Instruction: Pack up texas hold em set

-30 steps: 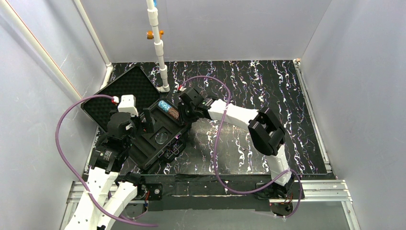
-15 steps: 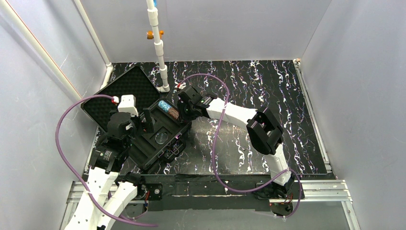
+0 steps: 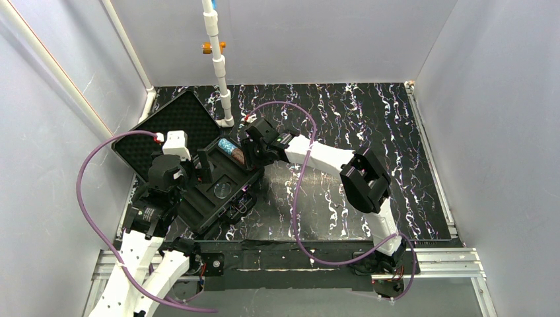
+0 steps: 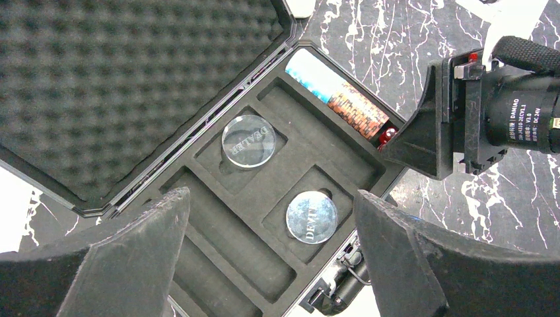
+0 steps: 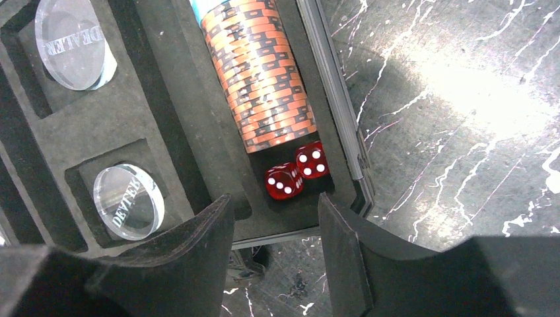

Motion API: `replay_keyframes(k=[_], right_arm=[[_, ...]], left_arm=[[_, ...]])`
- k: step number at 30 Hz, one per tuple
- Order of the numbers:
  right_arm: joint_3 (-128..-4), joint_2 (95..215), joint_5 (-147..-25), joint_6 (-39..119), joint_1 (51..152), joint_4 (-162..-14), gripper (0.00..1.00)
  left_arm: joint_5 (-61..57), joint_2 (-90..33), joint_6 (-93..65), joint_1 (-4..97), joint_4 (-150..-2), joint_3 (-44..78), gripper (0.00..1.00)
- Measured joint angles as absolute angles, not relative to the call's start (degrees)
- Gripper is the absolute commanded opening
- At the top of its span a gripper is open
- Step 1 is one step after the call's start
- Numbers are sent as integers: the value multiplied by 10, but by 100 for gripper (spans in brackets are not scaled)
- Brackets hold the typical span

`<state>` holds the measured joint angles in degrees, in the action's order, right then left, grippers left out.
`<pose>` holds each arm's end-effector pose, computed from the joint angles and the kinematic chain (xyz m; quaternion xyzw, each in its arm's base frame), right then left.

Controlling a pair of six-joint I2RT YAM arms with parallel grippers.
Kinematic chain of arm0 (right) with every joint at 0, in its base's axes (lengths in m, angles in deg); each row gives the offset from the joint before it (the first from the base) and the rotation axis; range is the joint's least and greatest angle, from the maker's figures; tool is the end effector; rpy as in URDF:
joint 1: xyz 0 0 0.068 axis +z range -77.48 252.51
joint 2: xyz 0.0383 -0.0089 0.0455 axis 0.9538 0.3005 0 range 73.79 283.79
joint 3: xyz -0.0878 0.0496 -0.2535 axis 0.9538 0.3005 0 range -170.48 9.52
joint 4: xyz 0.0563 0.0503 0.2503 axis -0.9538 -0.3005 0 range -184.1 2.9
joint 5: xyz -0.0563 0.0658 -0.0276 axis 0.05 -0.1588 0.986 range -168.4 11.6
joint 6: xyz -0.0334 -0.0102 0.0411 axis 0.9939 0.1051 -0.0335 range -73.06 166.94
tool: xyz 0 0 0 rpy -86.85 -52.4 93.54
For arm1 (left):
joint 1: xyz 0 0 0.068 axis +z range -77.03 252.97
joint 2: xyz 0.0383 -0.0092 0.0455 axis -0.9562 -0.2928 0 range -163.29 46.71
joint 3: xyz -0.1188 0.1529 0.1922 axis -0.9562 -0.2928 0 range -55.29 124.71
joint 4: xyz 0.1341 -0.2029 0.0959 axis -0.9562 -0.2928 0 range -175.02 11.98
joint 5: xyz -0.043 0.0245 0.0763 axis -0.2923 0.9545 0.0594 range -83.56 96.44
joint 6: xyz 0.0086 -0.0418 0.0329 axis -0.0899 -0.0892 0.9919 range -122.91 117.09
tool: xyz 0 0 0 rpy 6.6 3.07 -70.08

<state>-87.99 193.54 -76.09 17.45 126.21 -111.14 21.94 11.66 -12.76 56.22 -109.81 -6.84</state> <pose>0.2832 0.3829 0.2263 -0.1872 0.9089 0.2332 0.2908 0.1283 -0.0287 0.3462 -0.0304 0.8069 -0.0269 0.5893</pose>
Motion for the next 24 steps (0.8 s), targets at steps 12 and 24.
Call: replay_keyframes(k=[12,24], right_arm=[[-892,1935,-717,240,1247,-1137,61],[-939,1958,-724,291,1228,-1158,58]], left_arm=[[221,116,-128,562,-1098,-68,93],[221,113,-127,562,-1098,-68,93]])
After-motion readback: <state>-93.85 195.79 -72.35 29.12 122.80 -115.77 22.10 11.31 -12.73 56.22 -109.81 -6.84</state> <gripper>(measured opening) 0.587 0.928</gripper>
